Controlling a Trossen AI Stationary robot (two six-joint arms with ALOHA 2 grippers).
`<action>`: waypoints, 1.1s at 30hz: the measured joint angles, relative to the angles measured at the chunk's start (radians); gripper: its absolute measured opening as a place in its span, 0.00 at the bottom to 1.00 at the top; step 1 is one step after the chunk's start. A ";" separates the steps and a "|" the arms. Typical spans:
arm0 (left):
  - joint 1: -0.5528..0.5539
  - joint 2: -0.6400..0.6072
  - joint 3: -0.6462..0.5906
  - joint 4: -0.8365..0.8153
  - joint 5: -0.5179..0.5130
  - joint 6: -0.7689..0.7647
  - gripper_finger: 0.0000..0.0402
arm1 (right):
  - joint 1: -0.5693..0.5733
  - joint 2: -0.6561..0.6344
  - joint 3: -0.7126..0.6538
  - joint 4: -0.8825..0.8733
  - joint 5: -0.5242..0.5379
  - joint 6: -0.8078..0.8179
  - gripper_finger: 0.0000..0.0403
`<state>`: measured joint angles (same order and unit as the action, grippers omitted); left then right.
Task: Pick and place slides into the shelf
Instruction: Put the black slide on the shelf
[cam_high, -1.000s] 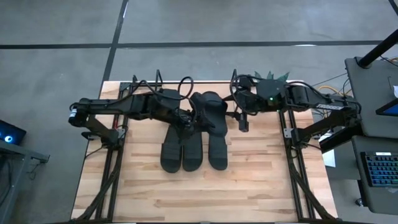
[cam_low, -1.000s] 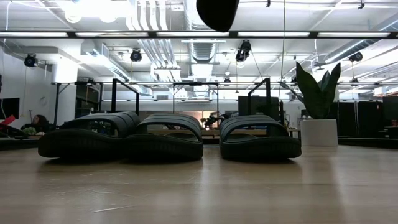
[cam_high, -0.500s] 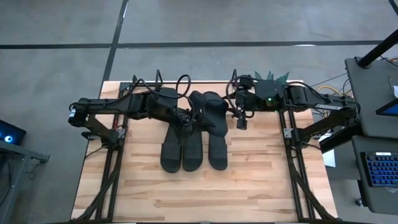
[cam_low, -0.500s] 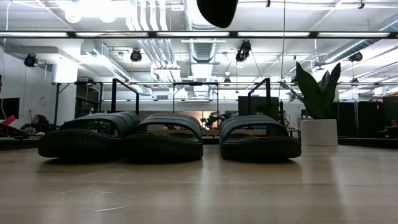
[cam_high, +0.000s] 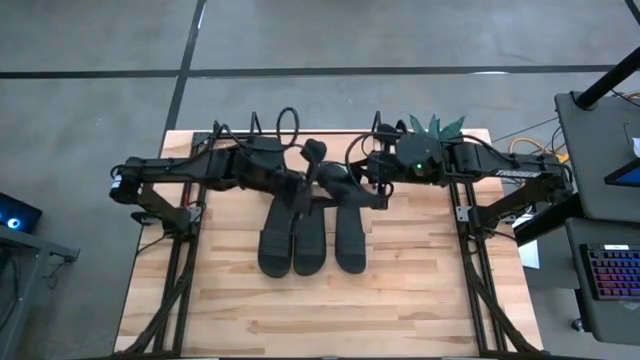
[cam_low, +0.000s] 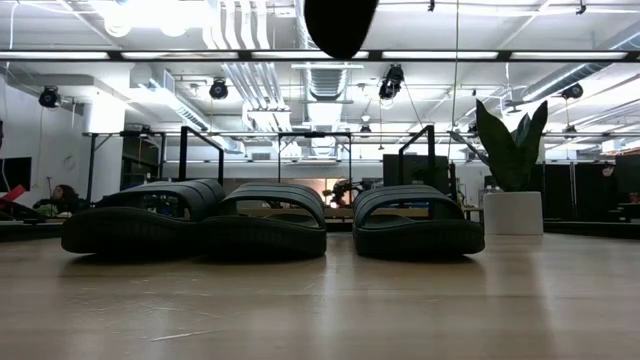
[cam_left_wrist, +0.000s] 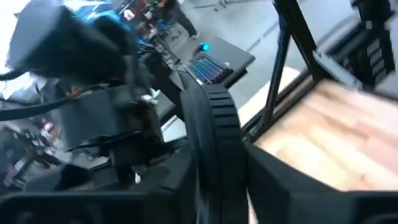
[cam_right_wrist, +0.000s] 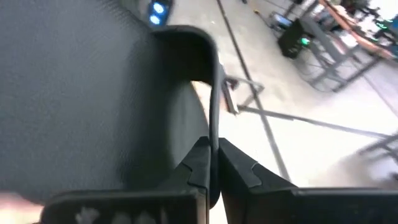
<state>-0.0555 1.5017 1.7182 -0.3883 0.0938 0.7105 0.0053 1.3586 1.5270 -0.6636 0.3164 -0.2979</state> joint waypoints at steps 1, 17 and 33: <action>0.003 -0.005 0.002 0.000 0.001 -0.032 0.34 | 0.000 0.000 -0.001 -0.007 0.022 -0.006 0.02; 0.017 -0.123 -0.010 -0.091 -0.095 -0.404 0.66 | 0.039 -0.015 -0.002 0.168 0.354 -0.235 0.02; 0.042 -0.181 -0.027 -0.123 -0.268 -0.694 0.66 | 0.121 -0.013 -0.001 0.261 0.524 -0.533 0.02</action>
<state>-0.0139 1.3205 1.6911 -0.5108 -0.1738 0.0166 0.1259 1.3453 1.5257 -0.4028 0.8409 -0.8310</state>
